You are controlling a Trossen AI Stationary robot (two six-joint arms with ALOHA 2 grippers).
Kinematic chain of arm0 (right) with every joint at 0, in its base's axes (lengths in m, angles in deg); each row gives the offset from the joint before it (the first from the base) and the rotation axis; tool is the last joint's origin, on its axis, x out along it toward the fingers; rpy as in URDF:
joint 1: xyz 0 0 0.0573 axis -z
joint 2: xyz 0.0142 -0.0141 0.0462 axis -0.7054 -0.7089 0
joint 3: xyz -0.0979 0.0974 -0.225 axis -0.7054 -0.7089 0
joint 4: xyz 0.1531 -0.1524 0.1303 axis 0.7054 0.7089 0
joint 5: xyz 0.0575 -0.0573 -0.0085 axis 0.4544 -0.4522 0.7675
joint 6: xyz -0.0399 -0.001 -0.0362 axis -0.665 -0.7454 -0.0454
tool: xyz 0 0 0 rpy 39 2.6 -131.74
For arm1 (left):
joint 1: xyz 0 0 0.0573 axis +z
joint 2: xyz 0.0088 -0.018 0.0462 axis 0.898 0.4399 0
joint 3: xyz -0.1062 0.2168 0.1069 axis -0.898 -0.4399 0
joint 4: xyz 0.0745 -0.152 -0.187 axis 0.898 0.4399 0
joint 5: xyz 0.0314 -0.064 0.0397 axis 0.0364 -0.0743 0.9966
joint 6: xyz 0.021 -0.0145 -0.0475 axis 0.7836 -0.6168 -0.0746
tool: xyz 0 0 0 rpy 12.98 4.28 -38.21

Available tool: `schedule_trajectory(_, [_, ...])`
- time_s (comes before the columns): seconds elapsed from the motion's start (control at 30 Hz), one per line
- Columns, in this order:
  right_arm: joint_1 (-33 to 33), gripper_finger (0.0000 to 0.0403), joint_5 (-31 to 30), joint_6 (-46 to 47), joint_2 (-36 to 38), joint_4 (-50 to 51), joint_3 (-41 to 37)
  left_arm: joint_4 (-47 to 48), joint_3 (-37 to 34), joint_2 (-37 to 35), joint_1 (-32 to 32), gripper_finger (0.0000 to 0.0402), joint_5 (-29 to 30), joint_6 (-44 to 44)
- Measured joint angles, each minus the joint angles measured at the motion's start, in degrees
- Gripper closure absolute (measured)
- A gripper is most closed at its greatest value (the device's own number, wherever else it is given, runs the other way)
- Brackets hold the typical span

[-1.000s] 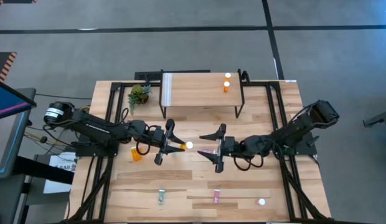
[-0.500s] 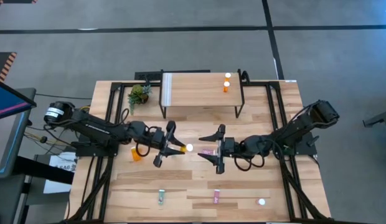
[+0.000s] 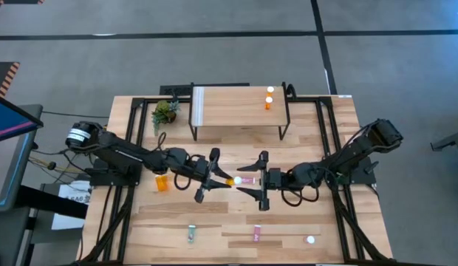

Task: Pick and place medicine bottles onto shelf by color
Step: Put the small orange pill bottle on the shelf aligned with the other small orange pill bottles

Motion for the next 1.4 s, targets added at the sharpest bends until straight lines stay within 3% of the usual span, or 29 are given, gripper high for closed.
schedule_trajectory(0.43, [0.02,0.0117,-0.08,2.16,0.02,2.03,0.0,0.31,1.02,0.93,-0.05,0.0319,-0.94,-0.19])
schedule_trajectory(0.7, [0.06,0.0151,-0.17,2.1,0.02,1.99,0.0,0.36,1.02,0.93,-0.05,0.0319,-0.95,-0.18])
schedule_trajectory(1.2, [0.0,0.0261,0.01,2.12,0.02,3.21,0.0,0.35,0.99,0.91,-0.03,0.0319,-0.58,-0.41])
schedule_trajectory(1.4, [0.0,0.0271,0.05,1.95,0.02,3.26,0.0,0.35,0.97,0.91,-0.03,0.0319,-0.58,-0.41])
